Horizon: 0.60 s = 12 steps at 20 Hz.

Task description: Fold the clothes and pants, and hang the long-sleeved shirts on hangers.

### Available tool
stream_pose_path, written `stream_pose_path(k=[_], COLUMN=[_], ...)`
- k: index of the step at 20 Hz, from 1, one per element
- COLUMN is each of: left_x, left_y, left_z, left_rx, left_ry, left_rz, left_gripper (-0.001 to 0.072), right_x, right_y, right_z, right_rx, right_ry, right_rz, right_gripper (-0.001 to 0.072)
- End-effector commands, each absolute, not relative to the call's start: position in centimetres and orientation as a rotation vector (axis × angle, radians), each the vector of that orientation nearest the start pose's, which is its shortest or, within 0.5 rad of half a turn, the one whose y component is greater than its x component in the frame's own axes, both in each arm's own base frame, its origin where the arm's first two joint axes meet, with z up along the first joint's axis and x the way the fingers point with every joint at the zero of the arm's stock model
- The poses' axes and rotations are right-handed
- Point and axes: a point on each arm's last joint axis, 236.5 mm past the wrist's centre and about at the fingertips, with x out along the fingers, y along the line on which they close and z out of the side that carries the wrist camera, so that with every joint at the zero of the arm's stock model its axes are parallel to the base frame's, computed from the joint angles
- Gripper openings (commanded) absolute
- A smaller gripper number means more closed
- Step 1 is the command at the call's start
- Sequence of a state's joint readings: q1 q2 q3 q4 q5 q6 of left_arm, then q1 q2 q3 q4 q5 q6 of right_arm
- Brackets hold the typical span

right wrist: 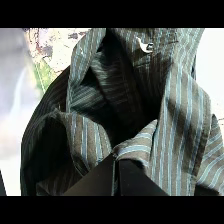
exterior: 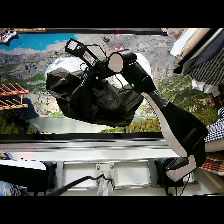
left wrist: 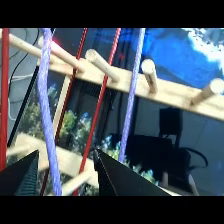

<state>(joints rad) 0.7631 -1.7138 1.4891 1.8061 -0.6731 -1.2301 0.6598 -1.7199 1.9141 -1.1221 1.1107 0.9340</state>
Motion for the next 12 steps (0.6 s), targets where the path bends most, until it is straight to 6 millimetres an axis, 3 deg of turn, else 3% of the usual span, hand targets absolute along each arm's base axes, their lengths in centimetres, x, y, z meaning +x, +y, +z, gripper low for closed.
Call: stream_pose_path(k=[1, 3, 6, 12], left_x=[39.8, 40.1, 40.0, 39.3], left_y=[42.6, 43.0, 43.4, 44.2], left_z=[-1.5, -1.7, -1.7, -1.8], left_rx=[0.195, 0.195, 0.195, 0.191], left_ry=[1.032, 1.03, 1.027, 1.026], left_rz=[0.595, 0.597, 0.603, 0.618], left_gripper=[0.032, 0.0283, 0.0152, 0.0124], right_x=[38.7, 38.7, 38.7, 38.9], right_y=[41.8, 41.8, 41.7, 41.8], right_z=[12.1, 12.1, 12.1, 12.2], right_rx=[-0.464, -0.463, -0.46, -0.458], right_ry=[0.697, 0.697, 0.699, 0.694], right_rz=[1.165, 1.165, 1.163, 1.159], right_gripper=[0.0026, 0.0026, 0.0026, 0.0026])
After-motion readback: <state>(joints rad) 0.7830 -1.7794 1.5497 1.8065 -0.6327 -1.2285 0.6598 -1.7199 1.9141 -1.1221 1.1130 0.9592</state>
